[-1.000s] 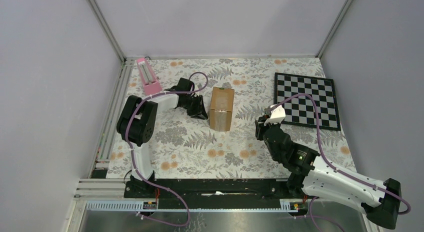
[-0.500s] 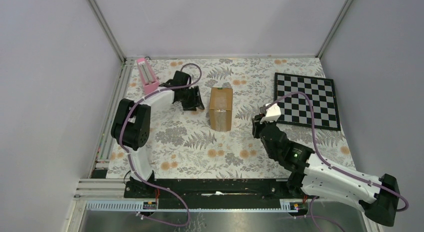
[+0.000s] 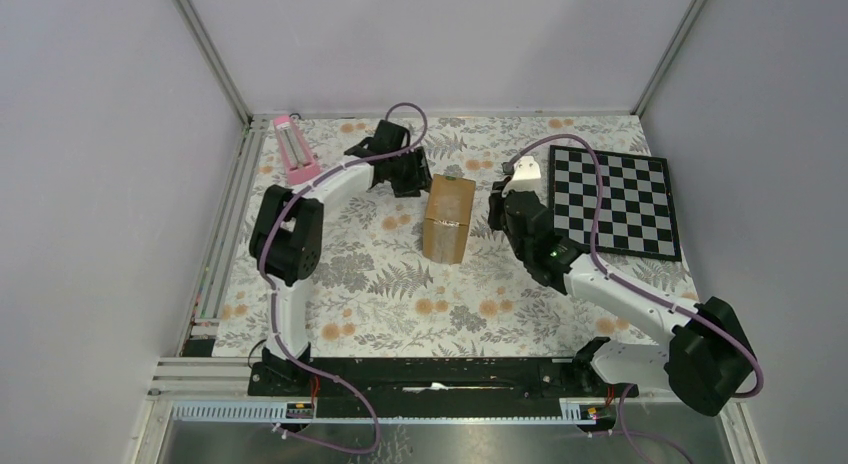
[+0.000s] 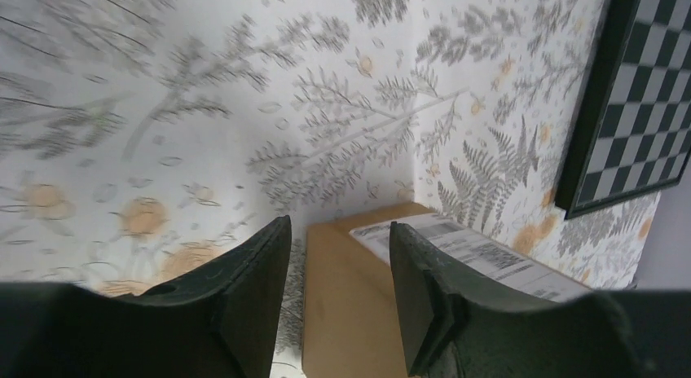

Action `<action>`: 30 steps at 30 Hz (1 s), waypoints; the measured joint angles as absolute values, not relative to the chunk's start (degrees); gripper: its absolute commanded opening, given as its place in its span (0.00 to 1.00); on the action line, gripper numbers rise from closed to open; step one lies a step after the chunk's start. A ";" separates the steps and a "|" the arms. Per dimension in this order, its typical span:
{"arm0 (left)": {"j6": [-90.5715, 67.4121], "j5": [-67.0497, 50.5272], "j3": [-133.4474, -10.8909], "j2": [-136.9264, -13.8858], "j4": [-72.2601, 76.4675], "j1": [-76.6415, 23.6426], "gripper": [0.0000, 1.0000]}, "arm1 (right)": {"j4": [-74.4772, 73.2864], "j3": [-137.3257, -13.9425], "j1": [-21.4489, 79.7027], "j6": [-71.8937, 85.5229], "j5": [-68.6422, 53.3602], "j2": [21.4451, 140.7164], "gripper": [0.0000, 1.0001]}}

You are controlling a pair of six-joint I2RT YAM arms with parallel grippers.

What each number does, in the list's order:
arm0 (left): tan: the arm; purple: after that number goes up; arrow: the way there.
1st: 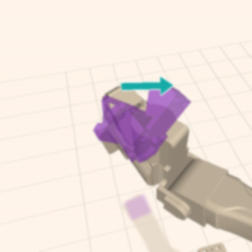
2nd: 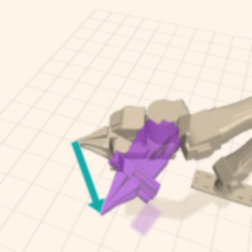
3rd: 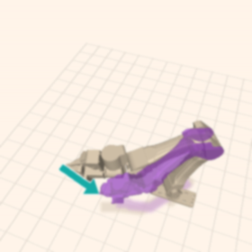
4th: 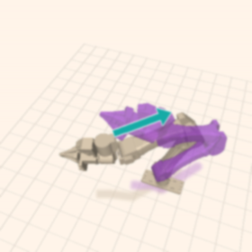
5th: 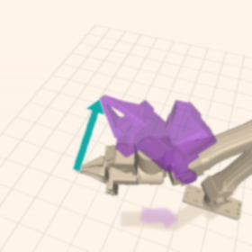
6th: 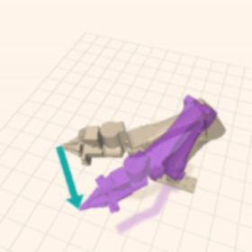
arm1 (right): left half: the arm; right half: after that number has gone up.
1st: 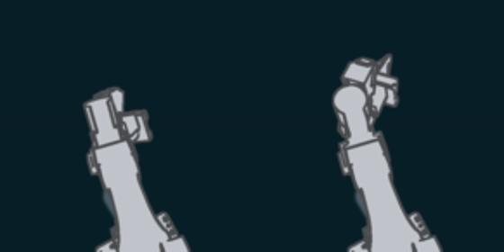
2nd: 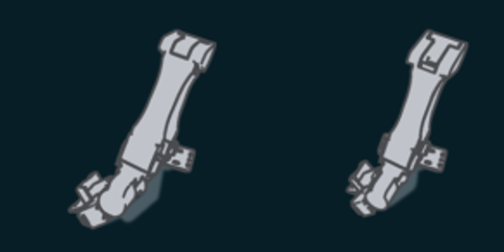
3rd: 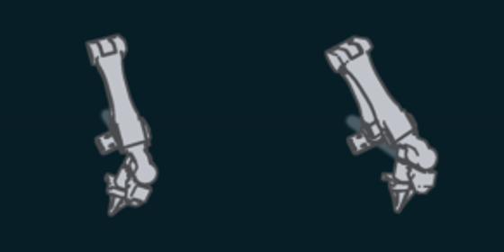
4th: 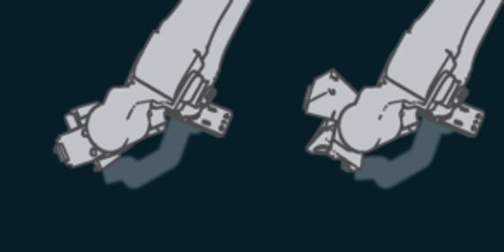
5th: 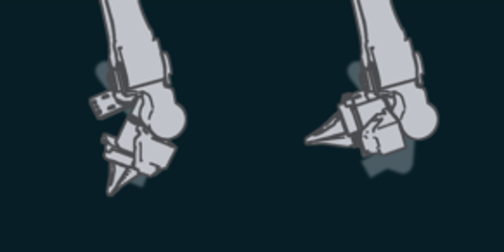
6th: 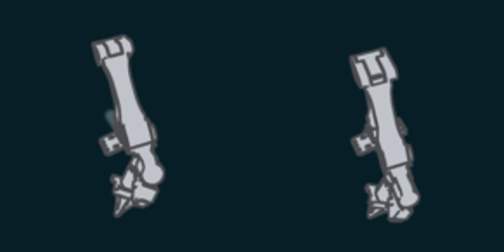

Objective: Unpack the express box

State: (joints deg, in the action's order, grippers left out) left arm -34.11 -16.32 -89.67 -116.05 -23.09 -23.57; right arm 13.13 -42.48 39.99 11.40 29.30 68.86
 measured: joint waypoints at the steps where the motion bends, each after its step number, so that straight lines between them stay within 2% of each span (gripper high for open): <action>1: -34.15 -16.38 -89.82 -116.55 -23.18 -24.38 0.50 | 13.52 -42.50 39.99 11.62 28.56 69.17 0.00; 12: -34.57 -17.23 -89.01 -117.47 -23.59 -33.21 0.51 | 10.96 -38.46 41.76 15.42 27.33 62.24 0.00; 16: -36.64 -17.21 -82.76 -115.35 -20.53 -34.26 0.55 | 6.79 -36.91 43.42 17.37 27.40 57.14 0.00; 22: -37.67 -16.19 -76.77 -108.18 -20.91 -34.76 0.72 | -0.73 -36.21 43.72 18.46 27.42 49.15 0.00; 27: -35.33 -16.40 -77.41 -100.22 -21.30 -31.44 0.95 | -5.98 -36.32 43.72 17.78 27.38 44.58 0.00; 30: -31.66 -19.11 -81.10 -97.89 -22.48 -28.36 0.99 | -8.16 -37.21 43.72 16.64 26.92 42.52 0.00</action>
